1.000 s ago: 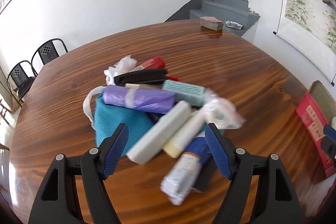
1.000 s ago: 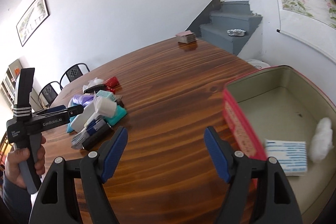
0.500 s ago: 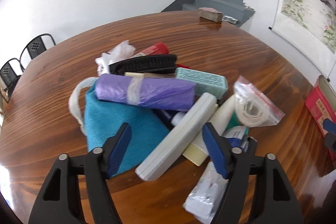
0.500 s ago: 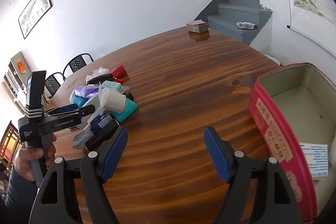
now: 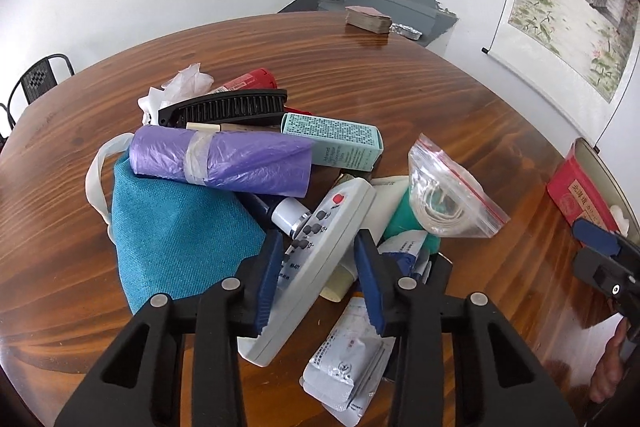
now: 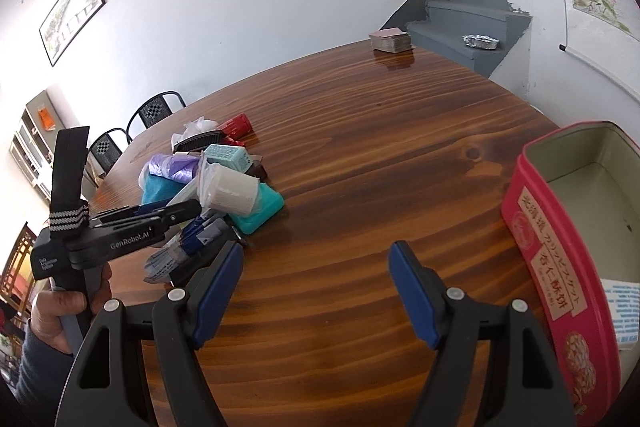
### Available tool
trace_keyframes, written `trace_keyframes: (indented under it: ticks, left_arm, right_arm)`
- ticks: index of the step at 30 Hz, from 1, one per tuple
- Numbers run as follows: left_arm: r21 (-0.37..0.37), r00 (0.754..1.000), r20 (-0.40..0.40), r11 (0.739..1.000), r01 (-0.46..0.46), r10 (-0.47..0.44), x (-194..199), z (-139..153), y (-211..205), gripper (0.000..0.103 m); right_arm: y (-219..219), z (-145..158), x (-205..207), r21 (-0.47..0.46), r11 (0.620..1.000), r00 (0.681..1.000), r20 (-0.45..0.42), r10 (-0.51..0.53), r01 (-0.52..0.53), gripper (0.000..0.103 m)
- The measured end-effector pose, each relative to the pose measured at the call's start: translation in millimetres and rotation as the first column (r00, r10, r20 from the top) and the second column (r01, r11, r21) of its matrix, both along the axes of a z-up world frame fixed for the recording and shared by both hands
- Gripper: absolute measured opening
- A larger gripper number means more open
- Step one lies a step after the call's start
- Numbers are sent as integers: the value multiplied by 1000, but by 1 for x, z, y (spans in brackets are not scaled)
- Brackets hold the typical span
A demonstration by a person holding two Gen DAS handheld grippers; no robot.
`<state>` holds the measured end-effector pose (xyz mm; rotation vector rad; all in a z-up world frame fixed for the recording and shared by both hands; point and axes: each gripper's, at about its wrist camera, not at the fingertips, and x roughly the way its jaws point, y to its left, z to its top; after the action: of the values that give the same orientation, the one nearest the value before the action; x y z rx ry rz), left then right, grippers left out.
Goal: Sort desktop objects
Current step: 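Grasp the white remote with the left gripper while the right grasps the zip-bagged tape roll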
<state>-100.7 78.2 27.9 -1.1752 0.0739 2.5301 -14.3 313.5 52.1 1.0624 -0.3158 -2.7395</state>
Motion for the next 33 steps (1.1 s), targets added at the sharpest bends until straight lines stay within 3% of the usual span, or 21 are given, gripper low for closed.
trace_keyframes:
  ticks: [9,15,24,33]
  left_arm:
    - [51,999,34,998,-30,28,-2,0,-20,40]
    - [76,998,51,996,-41,37,4,-3,-30,18]
    - [96,997,51,993,-66,61,12,2,-38,17]
    - [129,998,5,989,-67,67,21,24,-42,17]
  right_arm:
    - [-8,-6,-5,-25,999,999,25,22,-21,79]
    - [-18,-1,-13,-37,997,997,39,73,-72,79]
    - [-46,10,-48,-40,987,987,50,155,-153,79]
    - [-65,-5,-93,-137,972,970,124,208,-191,79]
